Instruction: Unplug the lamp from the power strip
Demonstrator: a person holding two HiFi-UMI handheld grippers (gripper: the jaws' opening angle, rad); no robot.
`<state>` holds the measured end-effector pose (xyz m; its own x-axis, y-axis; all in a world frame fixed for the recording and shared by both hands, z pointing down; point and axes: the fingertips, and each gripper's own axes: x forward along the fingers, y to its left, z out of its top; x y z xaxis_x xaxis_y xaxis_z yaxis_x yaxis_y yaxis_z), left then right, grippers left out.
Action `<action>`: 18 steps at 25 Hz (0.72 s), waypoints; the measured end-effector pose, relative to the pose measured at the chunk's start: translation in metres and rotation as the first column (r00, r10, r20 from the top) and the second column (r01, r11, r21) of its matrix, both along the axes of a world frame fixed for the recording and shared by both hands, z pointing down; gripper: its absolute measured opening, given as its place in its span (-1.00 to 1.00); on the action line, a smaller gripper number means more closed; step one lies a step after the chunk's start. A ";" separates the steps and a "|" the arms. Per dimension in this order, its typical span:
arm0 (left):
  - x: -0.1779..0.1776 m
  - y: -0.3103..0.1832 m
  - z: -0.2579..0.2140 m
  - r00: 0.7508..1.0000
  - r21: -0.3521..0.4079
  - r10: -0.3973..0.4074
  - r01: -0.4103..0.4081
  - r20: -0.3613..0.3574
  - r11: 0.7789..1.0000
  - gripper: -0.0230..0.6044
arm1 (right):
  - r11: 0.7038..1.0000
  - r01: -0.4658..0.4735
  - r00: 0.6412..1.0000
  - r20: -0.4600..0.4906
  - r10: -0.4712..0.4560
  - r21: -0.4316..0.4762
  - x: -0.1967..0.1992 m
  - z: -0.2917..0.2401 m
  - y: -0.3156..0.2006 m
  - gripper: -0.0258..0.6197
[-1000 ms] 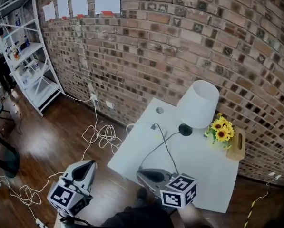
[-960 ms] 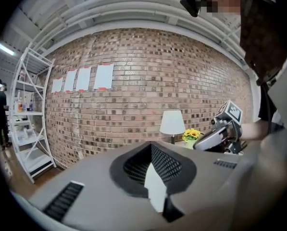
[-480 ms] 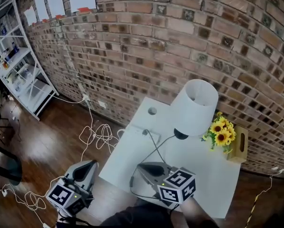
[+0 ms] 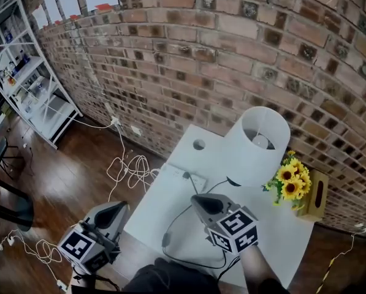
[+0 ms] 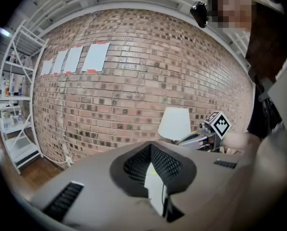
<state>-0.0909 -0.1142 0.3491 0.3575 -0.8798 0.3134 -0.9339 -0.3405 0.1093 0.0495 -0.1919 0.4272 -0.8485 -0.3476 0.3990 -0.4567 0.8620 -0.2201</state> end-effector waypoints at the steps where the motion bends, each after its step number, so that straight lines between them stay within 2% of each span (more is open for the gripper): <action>1: 0.000 -0.004 0.004 1.000 -0.008 -0.001 0.001 0.007 1.000 -0.88 | 1.000 -0.006 1.000 0.000 0.006 0.009 0.003 0.000 -0.003 -0.92; 4: 0.009 -0.020 0.008 1.000 -0.024 0.029 -0.029 0.009 0.999 -0.88 | 0.999 -0.042 0.999 -0.024 0.043 0.032 0.017 0.008 -0.014 -0.92; 7: 0.010 -0.038 0.020 0.998 -0.025 0.058 -0.057 0.036 0.998 -0.88 | 0.996 -0.080 0.993 -0.084 0.083 0.040 0.031 0.028 -0.024 -0.92; 11: 0.019 -0.057 0.038 0.993 -0.046 0.114 -0.113 0.035 0.993 -0.88 | 0.995 -0.098 0.981 -0.163 0.102 0.030 0.045 0.062 -0.037 -0.92; 18: 0.028 -0.087 0.072 0.961 -0.067 0.262 -0.257 0.084 0.964 -0.88 | 0.998 -0.065 0.967 -0.246 0.066 0.012 0.027 0.100 -0.057 -0.91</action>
<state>-0.0629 -0.2011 0.4214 0.5389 -0.7412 0.4002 -0.8211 -0.5683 0.0532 0.0762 -0.2490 0.5273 -0.6997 -0.4010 0.5913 -0.5518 0.8290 -0.0908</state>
